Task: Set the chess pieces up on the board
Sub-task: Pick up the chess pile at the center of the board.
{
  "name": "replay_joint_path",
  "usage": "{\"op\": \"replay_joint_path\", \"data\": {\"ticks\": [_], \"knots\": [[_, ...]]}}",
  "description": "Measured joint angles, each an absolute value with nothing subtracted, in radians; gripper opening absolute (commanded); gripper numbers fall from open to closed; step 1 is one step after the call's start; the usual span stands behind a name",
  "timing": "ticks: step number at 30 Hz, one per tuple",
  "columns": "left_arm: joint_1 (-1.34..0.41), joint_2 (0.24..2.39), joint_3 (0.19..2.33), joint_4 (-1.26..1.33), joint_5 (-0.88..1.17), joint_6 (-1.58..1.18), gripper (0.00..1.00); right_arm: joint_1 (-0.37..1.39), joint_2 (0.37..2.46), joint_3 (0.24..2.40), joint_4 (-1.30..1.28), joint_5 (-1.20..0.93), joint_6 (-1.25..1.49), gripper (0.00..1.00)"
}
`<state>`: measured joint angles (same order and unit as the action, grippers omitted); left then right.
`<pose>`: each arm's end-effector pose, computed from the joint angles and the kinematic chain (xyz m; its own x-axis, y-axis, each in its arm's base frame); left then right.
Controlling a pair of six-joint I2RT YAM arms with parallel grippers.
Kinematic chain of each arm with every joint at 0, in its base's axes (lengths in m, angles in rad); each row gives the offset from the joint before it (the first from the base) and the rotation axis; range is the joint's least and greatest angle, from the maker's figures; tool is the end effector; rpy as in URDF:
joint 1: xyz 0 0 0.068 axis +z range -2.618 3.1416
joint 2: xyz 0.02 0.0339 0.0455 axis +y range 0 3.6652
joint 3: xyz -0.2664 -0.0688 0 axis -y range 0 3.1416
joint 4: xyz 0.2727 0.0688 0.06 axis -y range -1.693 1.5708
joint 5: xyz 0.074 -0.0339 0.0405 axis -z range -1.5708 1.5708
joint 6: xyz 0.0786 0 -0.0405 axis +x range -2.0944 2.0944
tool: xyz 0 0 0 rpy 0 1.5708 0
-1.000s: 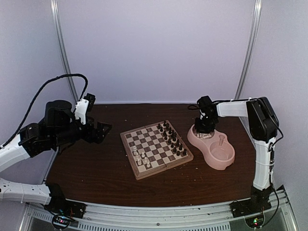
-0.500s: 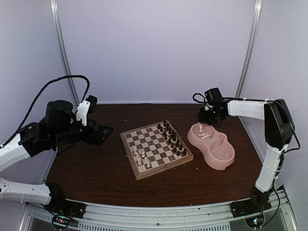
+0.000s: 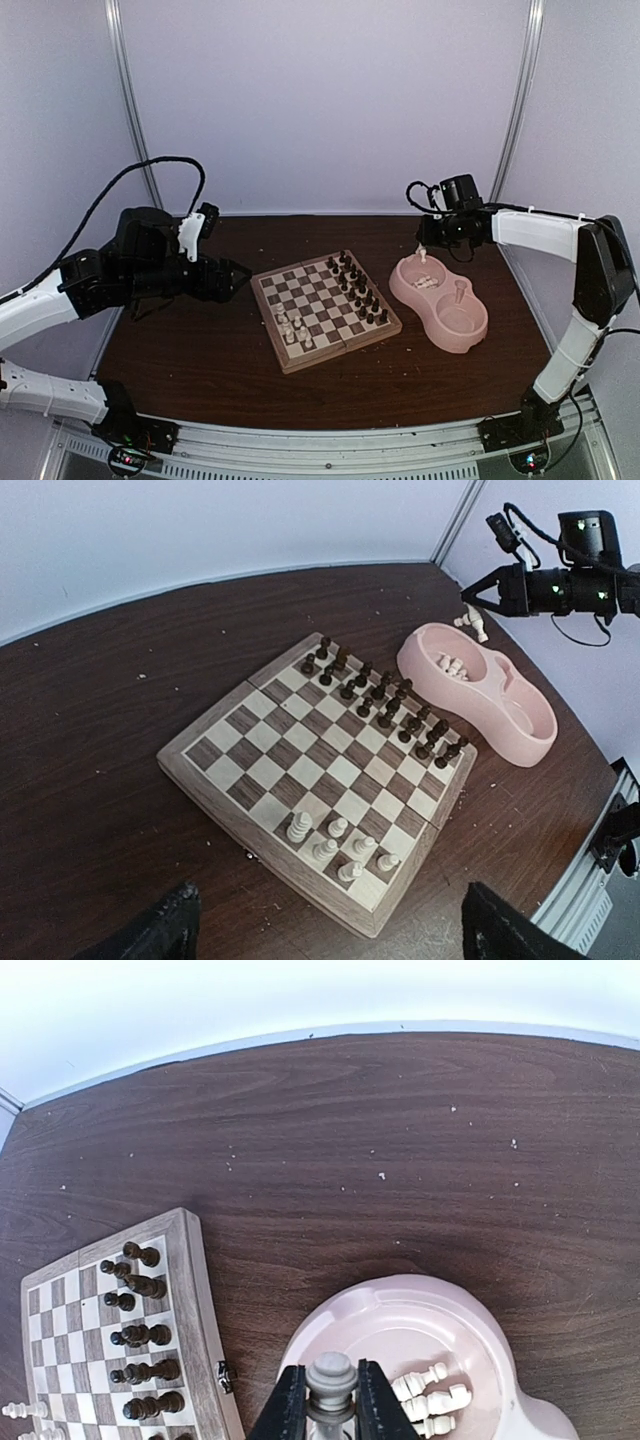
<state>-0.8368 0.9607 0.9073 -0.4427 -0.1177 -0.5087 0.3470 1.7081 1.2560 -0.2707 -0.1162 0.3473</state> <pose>0.1921 -0.1992 0.3048 -0.6039 -0.0526 -0.7953 0.4283 0.8201 -0.3795 0.4126 0.1589 0.2116 -0.7277 0.0963 -0.6791 -0.1828 0.9271 0.3274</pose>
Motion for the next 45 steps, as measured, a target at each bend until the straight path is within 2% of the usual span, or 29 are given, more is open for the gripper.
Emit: {"op": "replay_joint_path", "data": {"ticks": [7, 21, 29, 38, 45], "knots": [[-0.837, 1.04, 0.94, -0.442, -0.044, -0.529, 0.91, 0.347, 1.695, 1.187, -0.238, -0.196, 0.334, 0.16], [-0.837, 1.11, 0.976, -0.329, 0.174, -0.413, 0.91, 0.347, 1.544, 1.138, -0.187, -0.596, 0.386, 0.16], [-0.837, 1.146, 0.913, -0.084, 0.254, -0.29, 0.93, 0.398, 1.454, 1.094, -0.187, -0.756, 0.481, 0.17], [-0.837, 1.255, 0.868, 0.177, 0.372, -0.146, 0.9, 0.527, 1.385, 1.095, -0.191, -0.802, 0.563, 0.17], [-0.837, 1.293, 0.844, 0.302, 0.437, -0.068, 0.78, 0.627, 1.386, 1.104, -0.183, -0.81, 0.633, 0.17]]}}
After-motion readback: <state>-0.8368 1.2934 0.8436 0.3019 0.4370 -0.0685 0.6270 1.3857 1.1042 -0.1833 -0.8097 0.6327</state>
